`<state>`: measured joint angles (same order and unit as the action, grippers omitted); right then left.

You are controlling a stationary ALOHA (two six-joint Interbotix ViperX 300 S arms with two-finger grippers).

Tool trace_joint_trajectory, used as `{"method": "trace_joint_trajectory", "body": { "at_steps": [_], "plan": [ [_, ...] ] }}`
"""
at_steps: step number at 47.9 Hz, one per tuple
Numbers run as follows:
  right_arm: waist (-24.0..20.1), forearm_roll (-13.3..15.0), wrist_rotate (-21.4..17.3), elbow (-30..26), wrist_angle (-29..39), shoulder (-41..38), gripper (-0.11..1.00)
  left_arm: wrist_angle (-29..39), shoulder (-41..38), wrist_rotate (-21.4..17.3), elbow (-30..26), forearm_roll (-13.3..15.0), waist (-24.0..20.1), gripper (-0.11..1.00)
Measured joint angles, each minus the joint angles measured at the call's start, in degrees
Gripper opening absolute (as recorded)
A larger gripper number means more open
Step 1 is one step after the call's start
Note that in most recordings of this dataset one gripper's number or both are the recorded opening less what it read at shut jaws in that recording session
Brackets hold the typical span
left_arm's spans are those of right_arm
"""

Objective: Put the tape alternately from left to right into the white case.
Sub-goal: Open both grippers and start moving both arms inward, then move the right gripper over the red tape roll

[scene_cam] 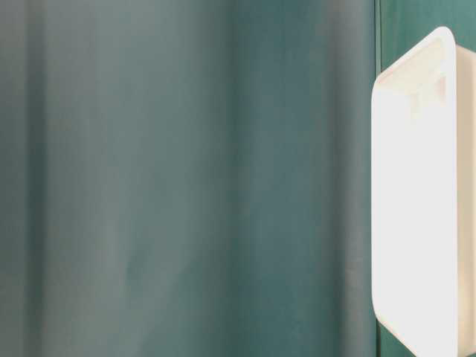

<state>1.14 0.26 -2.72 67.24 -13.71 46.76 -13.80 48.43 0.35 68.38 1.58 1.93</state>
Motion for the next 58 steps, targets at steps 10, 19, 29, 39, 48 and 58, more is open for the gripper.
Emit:
{"method": "trace_joint_trajectory", "body": {
  "at_steps": [10,19,29,39,48,58],
  "plan": [
    [1.1,0.0,0.0,-2.5,0.2,-6.4,0.83,0.1,-6.6,0.1,-1.9,0.0,-0.5,0.92],
    [1.1,0.0,0.0,-5.3,2.6,-12.2,0.83,0.5,-13.2,0.1,-3.9,0.1,-0.7,0.92],
    [1.1,0.0,0.0,-9.1,6.2,-19.1,0.83,2.7,-20.5,2.1,-7.0,0.0,-0.7,0.91],
    [1.1,0.0,0.0,-12.5,7.1,-25.7,0.83,4.4,-26.5,2.0,-10.0,0.0,-0.8,0.91],
    [1.1,0.0,0.1,-14.9,7.3,-30.6,0.83,4.9,-29.1,2.1,-11.3,0.1,-0.7,0.91],
    [1.1,0.0,0.0,-16.9,7.7,-33.8,0.83,4.9,-29.8,2.1,-11.4,0.0,-0.8,0.91]
  ]
}}
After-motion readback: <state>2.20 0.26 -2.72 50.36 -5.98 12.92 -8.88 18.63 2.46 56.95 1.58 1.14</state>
